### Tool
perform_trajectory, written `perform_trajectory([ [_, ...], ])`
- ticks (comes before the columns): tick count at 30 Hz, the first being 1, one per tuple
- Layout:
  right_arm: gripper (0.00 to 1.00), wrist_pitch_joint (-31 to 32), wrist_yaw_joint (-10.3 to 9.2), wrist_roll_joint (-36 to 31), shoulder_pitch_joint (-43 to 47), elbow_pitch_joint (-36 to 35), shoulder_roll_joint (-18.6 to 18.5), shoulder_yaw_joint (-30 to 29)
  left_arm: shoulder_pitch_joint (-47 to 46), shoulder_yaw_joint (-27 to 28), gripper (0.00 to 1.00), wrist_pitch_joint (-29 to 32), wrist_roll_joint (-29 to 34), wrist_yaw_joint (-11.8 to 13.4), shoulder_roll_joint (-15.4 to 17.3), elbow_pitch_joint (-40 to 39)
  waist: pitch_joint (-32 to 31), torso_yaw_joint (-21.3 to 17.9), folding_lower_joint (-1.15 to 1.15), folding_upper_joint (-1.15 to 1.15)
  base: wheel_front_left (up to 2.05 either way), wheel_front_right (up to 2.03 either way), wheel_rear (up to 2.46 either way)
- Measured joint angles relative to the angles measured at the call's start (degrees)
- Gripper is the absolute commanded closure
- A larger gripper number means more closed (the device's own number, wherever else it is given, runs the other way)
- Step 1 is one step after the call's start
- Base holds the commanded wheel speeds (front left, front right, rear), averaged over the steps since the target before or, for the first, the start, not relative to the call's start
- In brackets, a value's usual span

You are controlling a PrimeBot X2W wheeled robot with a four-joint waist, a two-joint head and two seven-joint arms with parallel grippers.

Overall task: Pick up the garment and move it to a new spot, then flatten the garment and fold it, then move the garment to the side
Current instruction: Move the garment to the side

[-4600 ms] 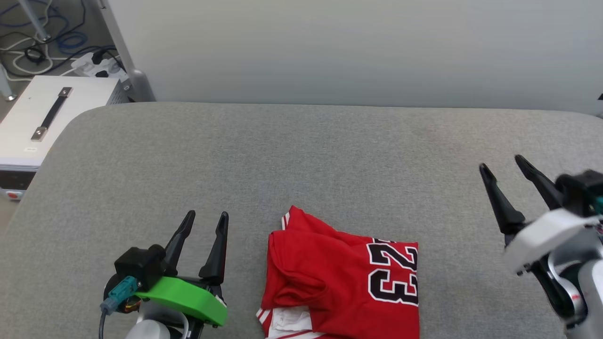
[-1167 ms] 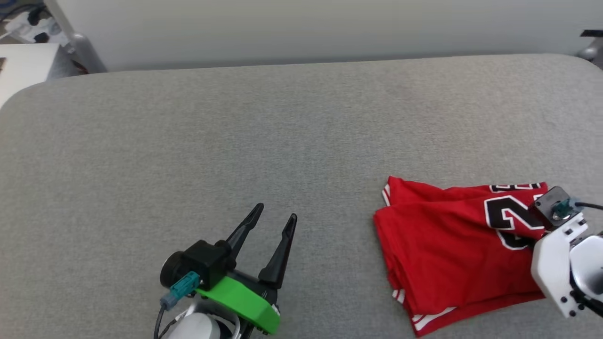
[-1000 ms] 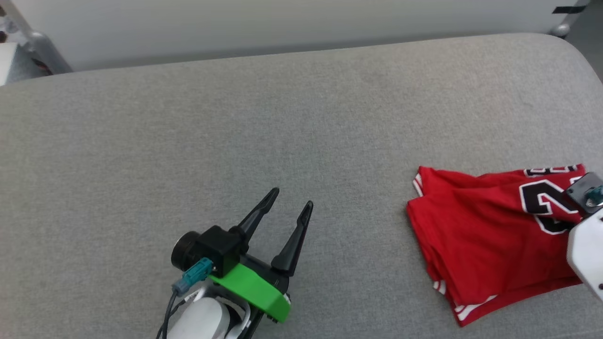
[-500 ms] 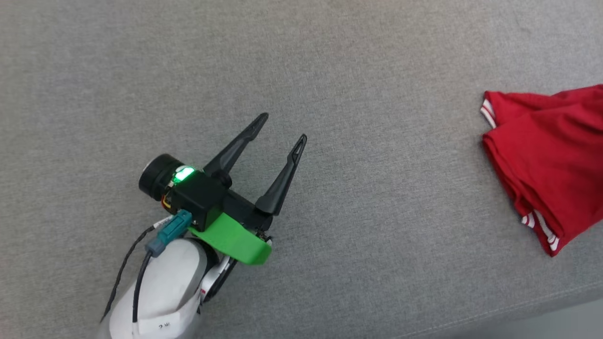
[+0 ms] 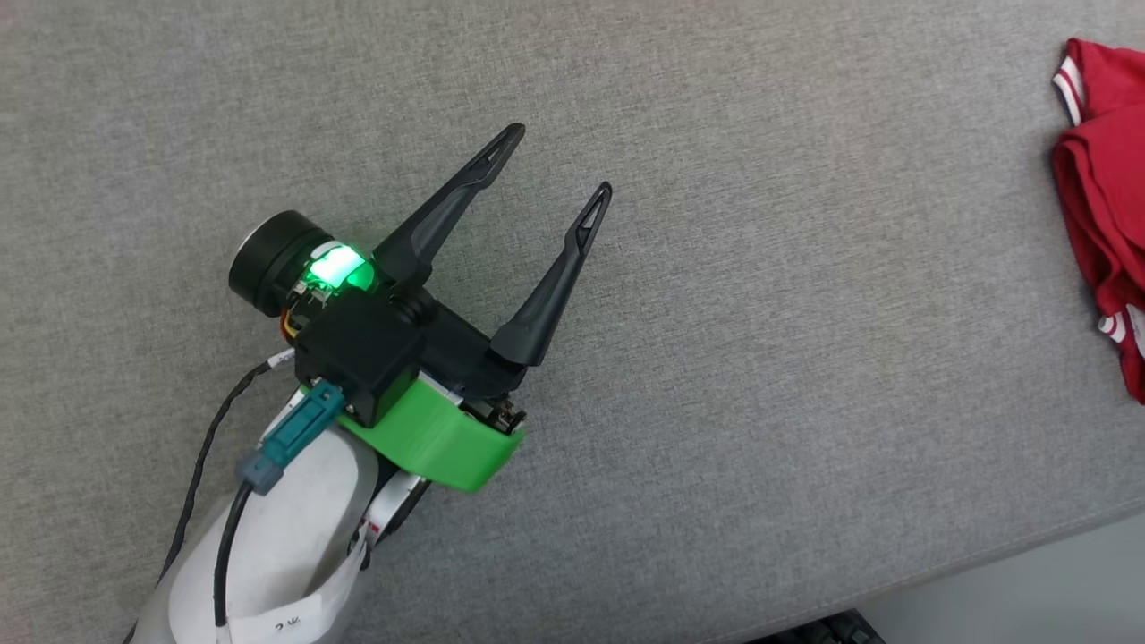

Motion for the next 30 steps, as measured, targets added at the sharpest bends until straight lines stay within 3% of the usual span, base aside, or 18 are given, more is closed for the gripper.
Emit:
perform_trajectory([
  [3, 1.00, -0.53, 0.00, -1.77, -0.44, 1.86, 1.49, -1.48, 0.01, 0.00, 0.00, 0.18, -0.01, 0.33, 0.05, -0.67, 0.86, 0.28, 0.00, 0.00, 0.00, 0.00, 0.00],
  [4, 0.93, -0.53, 0.00, -2.10, -0.45, 2.59, 1.94, -1.97, 0.02, -0.01, 0.00, 0.18, -0.01, 0.49, 0.09, -0.76, 0.92, 0.49, 0.00, 0.00, 0.00, 0.00, 0.00],
  [5, 0.53, -0.60, 0.00, -2.57, -0.46, 3.05, 2.25, -2.27, 0.05, 0.00, 0.00, 0.16, -0.02, 0.51, 0.14, -0.75, 0.86, 0.68, 0.00, 0.00, 0.00, 0.00, 0.00],
  [6, 0.00, -0.87, 0.00, -3.02, -0.49, 3.47, 2.56, -2.80, 0.10, -0.01, 0.00, 0.14, -0.03, 0.53, 0.16, -0.66, 0.70, 0.82, 0.00, 0.00, 0.00, 0.00, 0.00],
  [14, 0.00, -1.02, 0.00, -5.43, -0.69, 4.99, 3.92, -5.92, 1.22, 0.70, 0.00, -2.37, -1.03, 1.10, 0.10, 2.55, -2.90, 1.70, 0.00, 0.00, 0.00, 0.00, 0.00],
  [20, 0.00, -1.33, 0.00, -3.86, 0.05, 1.74, 4.58, -6.70, 4.69, 3.11, 0.00, -4.27, -4.02, 1.94, -0.58, 7.43, -7.74, 2.26, 0.00, 0.00, 0.00, 0.00, 0.00],
  [26, 0.00, -1.56, 0.00, 3.32, 4.20, -6.17, 6.45, -7.44, 8.35, 5.03, 0.00, -5.17, -5.22, 2.11, -1.65, 11.90, -13.75, 3.12, -0.01, -0.01, 0.00, 0.00, 0.00],
  [30, 0.00, -2.55, -0.01, 12.38, 7.51, -14.18, 11.29, -9.62, 10.84, 6.66, 0.00, -5.22, -6.49, 2.27, -2.91, 13.37, -17.82, 4.06, -0.01, -0.01, 0.00, 0.00, 0.00],
])
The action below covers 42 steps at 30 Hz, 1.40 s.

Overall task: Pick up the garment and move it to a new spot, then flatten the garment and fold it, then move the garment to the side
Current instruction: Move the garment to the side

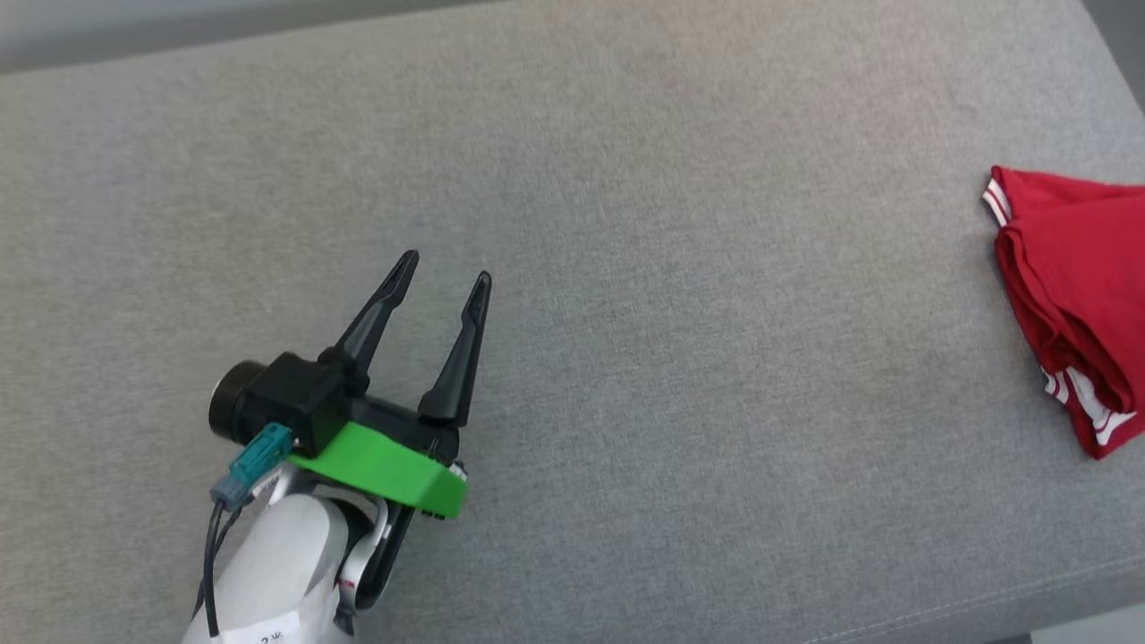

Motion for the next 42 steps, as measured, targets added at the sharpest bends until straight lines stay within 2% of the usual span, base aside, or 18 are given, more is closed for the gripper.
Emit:
perform_trajectory([
  [9, 0.00, -4.09, 0.00, 5.86, 10.55, -15.41, 8.95, -1.21, 4.89, 3.47, 0.00, -0.01, -0.63, -0.03, -2.38, 2.61, -7.45, 3.07, 0.00, 0.00, 0.00, 0.00, 0.00],
  [16, 0.00, -7.68, -0.01, 3.68, 17.40, -21.06, 18.14, -1.42, 8.24, 7.12, 0.00, -0.01, -1.68, -0.10, -4.63, 3.94, -11.56, 5.68, 0.00, 0.00, 0.00, 0.00, 0.00],
  [21, 0.00, -10.72, -0.01, 0.70, 22.17, -21.65, 22.76, -1.71, 10.10, 8.24, 0.00, -0.01, -1.11, -0.82, -5.94, 4.80, -13.68, 7.23, 0.00, 0.00, 0.00, 0.00, 0.00],
  [31, 0.00, -16.53, -0.01, -2.40, 28.04, -18.59, 28.43, -1.21, 12.86, 11.56, 0.00, -0.01, 2.27, -1.89, -9.67, 6.89, -15.50, 9.40, 0.00, 0.00, 0.00, 0.00, 0.00],
  [42, 0.00, -17.88, -0.01, -3.61, 28.93, -16.21, 29.48, -0.16, 13.95, 14.99, 0.00, -0.01, 5.34, -3.04, -11.72, 7.05, -15.85, 9.58, 0.00, 0.01, 0.00, 0.00, 0.00],
])
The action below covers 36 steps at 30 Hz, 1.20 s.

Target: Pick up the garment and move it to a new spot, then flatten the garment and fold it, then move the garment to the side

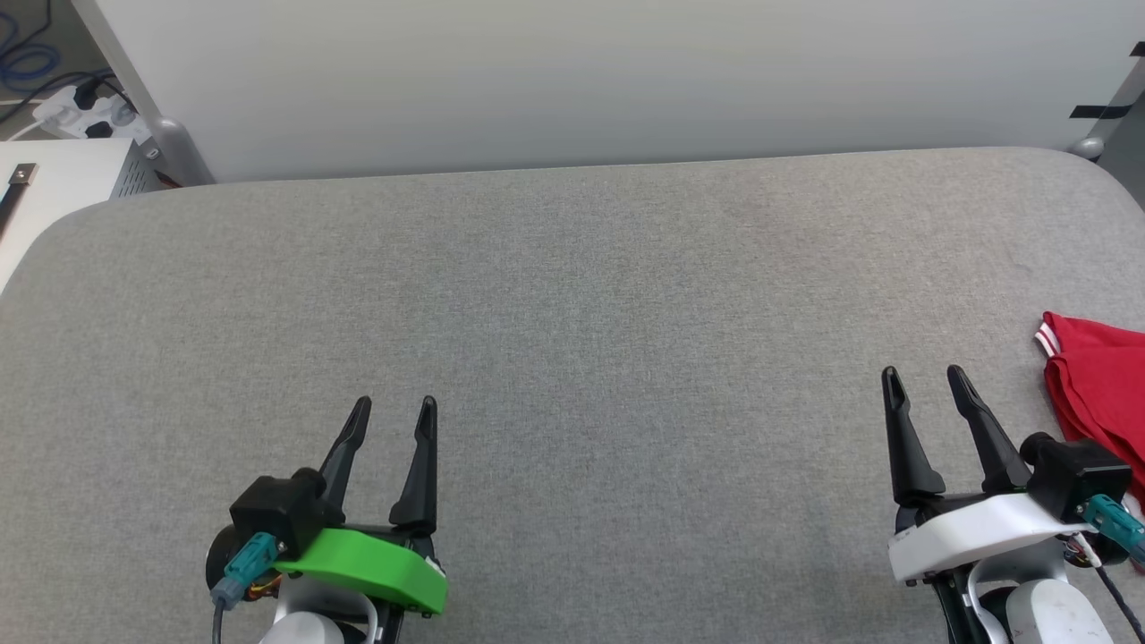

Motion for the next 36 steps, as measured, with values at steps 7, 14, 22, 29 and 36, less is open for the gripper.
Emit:
perform_trajectory([
  [7, 0.00, -0.19, 0.00, 0.01, 0.00, 0.12, 0.00, 0.19, 0.01, 0.66, 0.00, 0.00, 0.97, -0.10, -0.74, 0.03, 0.22, 0.14, 0.00, 0.00, 0.00, 0.00, 0.00],
  [14, 0.00, -0.19, 0.00, -0.08, -0.01, 0.15, -0.04, 0.81, 0.01, 0.30, 0.00, 0.00, 0.94, -0.10, -0.80, 0.26, 0.49, 0.32, 0.00, 0.00, 0.00, 0.00, 0.00],
  [22, 1.00, -0.18, 0.00, -0.22, -0.02, 0.14, 0.04, 0.85, -0.02, -0.43, 1.00, 0.09, 0.57, -0.10, -0.80, 0.29, 0.64, 0.51, 0.00, 0.00, 0.00, 0.00, 0.00],
  [29, 1.00, 0.31, 0.00, -0.43, -0.02, 0.05, 0.05, 0.75, -0.02, -0.33, 1.00, 0.62, 0.83, 0.02, -0.80, 0.05, 0.47, 0.57, 0.00, 0.00, 0.00, 0.00, 0.00],
  [36, 1.00, 0.89, 0.00, -1.18, -0.01, -0.12, 0.13, 0.60, -0.02, 0.00, 1.00, 1.22, 1.75, 0.33, -0.81, -0.38, 0.26, 0.65, 0.00, 0.00, 0.00, 0.00, 0.00],
])
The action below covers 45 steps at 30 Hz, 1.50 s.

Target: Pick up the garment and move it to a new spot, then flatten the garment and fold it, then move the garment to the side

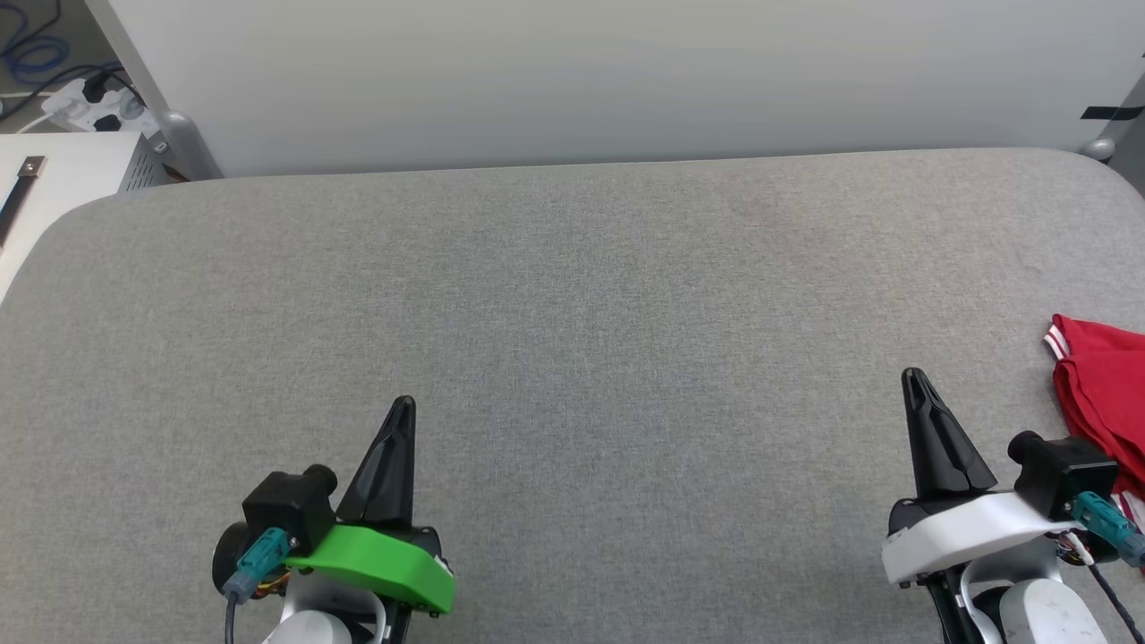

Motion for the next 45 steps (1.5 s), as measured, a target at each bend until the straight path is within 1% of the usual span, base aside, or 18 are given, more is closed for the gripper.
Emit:
perform_trajectory([
  [45, 1.00, 4.25, 0.00, -6.03, 1.08, -2.09, 1.29, -0.96, 0.10, 2.56, 1.00, 5.45, 6.34, 2.50, -0.30, -3.38, -1.36, 0.51, 0.00, 0.00, 0.00, 0.00, 0.00],
])
